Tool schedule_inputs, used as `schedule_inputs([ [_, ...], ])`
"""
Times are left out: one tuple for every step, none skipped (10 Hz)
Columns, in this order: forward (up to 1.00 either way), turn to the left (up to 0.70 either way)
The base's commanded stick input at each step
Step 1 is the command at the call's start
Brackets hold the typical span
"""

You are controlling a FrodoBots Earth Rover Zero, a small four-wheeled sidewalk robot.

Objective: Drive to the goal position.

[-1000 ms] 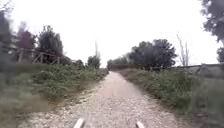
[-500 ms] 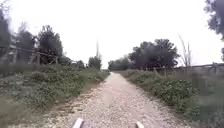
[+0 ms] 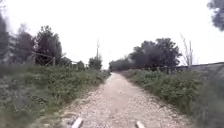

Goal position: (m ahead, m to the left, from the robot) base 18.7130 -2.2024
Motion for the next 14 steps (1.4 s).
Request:
schedule_inputs([
  [0.69, 0.00],
  [0.69, 0.00],
  [0.69, 0.00],
  [0.69, 0.00],
  [0.69, 0.00],
  [0.69, 0.00],
  [0.69, 0.00],
  [0.69, 0.00],
  [0.69, 0.00],
  [0.69, 0.00],
  [0.69, 0.00],
  [0.69, 0.00],
  [0.69, 0.00],
  [0.69, 0.00],
])
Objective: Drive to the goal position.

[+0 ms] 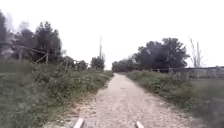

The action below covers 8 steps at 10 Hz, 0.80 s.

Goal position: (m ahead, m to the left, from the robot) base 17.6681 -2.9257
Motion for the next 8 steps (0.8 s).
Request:
schedule_inputs([
  [0.69, 0.00],
  [0.69, 0.00],
  [0.69, 0.00],
  [0.69, 0.00],
  [0.69, 0.00],
  [0.69, 0.00],
  [0.69, 0.00],
  [0.69, 0.00],
])
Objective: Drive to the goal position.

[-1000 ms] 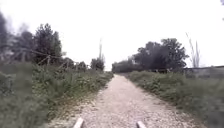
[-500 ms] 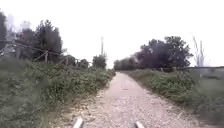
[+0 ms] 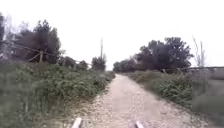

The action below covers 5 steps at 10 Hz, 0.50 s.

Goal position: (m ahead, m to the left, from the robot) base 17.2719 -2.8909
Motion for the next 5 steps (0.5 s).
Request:
schedule_inputs([
  [0.69, 0.00],
  [0.69, 0.00],
  [0.69, 0.00],
  [0.69, -0.27],
  [0.69, 0.00],
])
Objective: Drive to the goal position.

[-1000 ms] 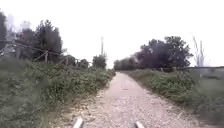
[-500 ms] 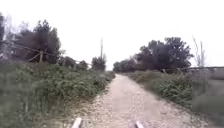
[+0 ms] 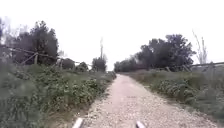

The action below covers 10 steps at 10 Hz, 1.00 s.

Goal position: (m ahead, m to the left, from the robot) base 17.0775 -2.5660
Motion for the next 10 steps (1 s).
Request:
schedule_inputs([
  [0.69, 0.00],
  [0.69, 0.00],
  [0.69, 0.00],
  [0.69, 0.00],
  [0.69, 0.00],
  [0.69, 0.00],
  [0.69, 0.00],
  [0.69, 0.00],
  [0.69, -0.01],
  [0.69, -0.02],
])
